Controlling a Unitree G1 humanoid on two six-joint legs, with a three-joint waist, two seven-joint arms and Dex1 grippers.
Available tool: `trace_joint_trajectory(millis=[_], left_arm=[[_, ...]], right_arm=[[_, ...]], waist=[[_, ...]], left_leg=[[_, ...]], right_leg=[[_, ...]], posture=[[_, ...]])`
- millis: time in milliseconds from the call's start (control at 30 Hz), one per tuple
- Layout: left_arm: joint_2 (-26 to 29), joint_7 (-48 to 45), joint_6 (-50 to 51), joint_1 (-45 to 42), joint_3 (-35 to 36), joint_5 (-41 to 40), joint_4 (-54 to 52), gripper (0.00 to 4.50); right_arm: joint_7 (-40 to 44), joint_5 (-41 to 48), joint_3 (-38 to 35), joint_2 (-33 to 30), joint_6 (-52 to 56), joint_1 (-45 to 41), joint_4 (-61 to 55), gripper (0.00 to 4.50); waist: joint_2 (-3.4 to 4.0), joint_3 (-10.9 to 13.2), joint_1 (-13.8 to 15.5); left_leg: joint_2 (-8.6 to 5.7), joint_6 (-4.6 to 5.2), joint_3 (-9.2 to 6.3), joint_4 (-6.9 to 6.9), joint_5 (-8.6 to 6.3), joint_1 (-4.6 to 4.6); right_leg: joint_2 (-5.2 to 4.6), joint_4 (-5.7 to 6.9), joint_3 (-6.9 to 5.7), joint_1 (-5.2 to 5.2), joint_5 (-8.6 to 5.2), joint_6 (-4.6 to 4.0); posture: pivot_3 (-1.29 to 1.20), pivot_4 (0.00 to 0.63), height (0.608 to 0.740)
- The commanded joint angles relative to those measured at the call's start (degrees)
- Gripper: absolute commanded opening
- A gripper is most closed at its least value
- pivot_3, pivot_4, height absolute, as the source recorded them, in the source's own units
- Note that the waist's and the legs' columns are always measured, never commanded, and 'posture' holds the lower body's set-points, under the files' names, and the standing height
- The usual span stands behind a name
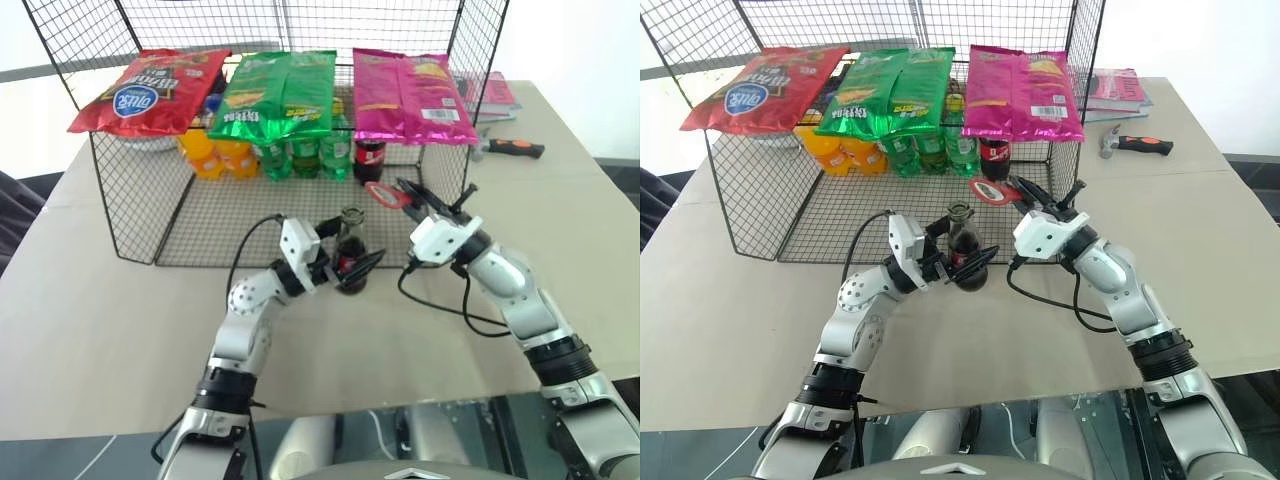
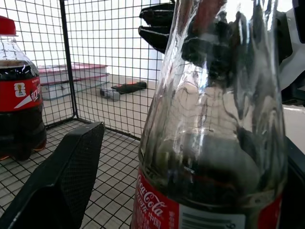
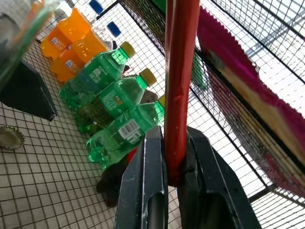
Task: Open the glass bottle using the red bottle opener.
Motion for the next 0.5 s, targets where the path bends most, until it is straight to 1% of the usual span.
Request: trace_joint_trajectory(millis=[33, 500], left_arm=[[0.7, -0.1, -0.3, 1.2, 0.5, -0.9, -3.7, 4.47], [2.1, 0.3, 0.9, 4.7, 0.9, -2.6, -9.5, 4.47]], right_arm=[[0.6, 2.0, -1.5, 0.7, 0.7, 0.5, -3.3, 0.00], [1.4, 3.9, -2.8, 1.9, 3.7, 2.4, -4.5, 0.00]], waist=[[0.00, 0.0, -0.1], [0.01, 0.0, -0.2]], left_leg=[[0.00, 0.00, 0.00, 0.00, 0.00, 0.00], [0.01, 0.00, 0.04, -0.01, 0.00, 0.01]], right_leg=[[0.00, 0.00, 0.00, 0.00, 0.00, 0.00], [0.00, 0.00, 0.02, 0.00, 0.00, 0.00]], posture=[[0.00, 0.150, 0.740], [0.00, 0.150, 0.740]])
